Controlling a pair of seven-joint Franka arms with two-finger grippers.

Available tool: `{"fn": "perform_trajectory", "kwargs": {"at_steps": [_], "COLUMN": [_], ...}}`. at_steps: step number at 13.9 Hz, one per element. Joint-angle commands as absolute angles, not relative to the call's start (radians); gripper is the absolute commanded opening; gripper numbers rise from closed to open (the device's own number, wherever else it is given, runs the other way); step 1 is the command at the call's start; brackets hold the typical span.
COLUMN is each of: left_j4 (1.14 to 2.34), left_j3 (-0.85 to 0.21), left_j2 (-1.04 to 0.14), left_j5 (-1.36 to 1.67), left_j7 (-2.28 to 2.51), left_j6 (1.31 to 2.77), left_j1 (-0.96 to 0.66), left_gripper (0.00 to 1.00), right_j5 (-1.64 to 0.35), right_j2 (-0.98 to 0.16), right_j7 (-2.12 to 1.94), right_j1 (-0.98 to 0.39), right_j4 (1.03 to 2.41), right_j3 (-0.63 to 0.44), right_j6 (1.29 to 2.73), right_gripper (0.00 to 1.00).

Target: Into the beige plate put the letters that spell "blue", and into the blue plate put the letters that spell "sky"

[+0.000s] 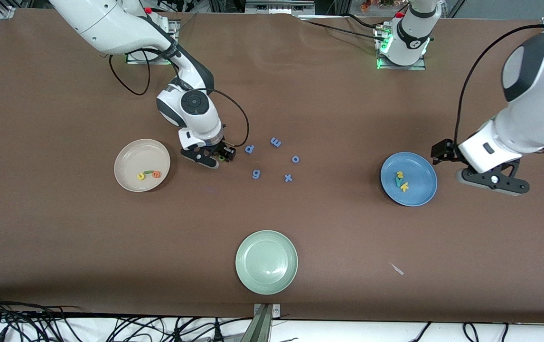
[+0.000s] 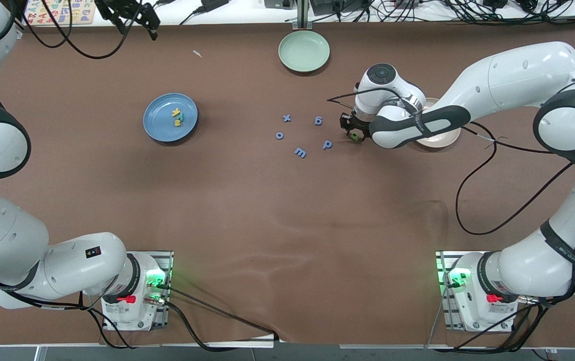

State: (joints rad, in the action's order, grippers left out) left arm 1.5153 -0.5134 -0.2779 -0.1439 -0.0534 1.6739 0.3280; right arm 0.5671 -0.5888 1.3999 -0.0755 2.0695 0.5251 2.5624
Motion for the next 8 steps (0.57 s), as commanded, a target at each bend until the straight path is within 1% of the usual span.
{"fn": "perform_trajectory", "kwargs": {"at_steps": [1,3,4,5,6,7,8], "left_j4": [1.519,1.549,1.581,1.636,1.702,1.741,1.743], "left_j3": [-0.392,-0.104,-0.036,-0.023,-0.021,-0.018,-0.003], "left_j2": [-0.203,-0.167,-0.146,-0.115,-0.074,-0.048,-0.041], "left_j5": [-0.114,-0.101,-0.027,0.018,0.015,0.014,0.006], "left_j7": [-0.089,-0.098,-0.098,-0.097,-0.095,-0.092,-0.087], "left_j6": [1.602,1.605,1.615,1.658,1.730,1.762,1.764], "left_j1": [0.202,-0.048,-0.095,-0.094,-0.091,-0.089,-0.089], "left_gripper": [1.00,1.00,1.00,1.00,1.00,1.00,1.00], "right_j5": [0.595,0.595,0.595,0.595,0.595,0.595,0.595], "right_j2": [-0.609,-0.609,-0.611,-0.611,-0.611,-0.607,-0.594], "right_j7": [1.428,1.428,1.428,1.428,1.427,1.421,1.393], "right_j1": [-0.078,-0.078,-0.078,-0.078,-0.078,-0.077,-0.077], "right_j4": [2.059,2.059,2.059,2.059,2.059,2.057,2.054], "right_j3": [0.526,0.526,0.526,0.526,0.526,0.526,0.526], "right_j6": [2.571,2.571,2.571,2.571,2.571,2.568,2.563], "right_gripper": [0.41,0.39,0.36,0.34,0.29,0.24,0.24]}}
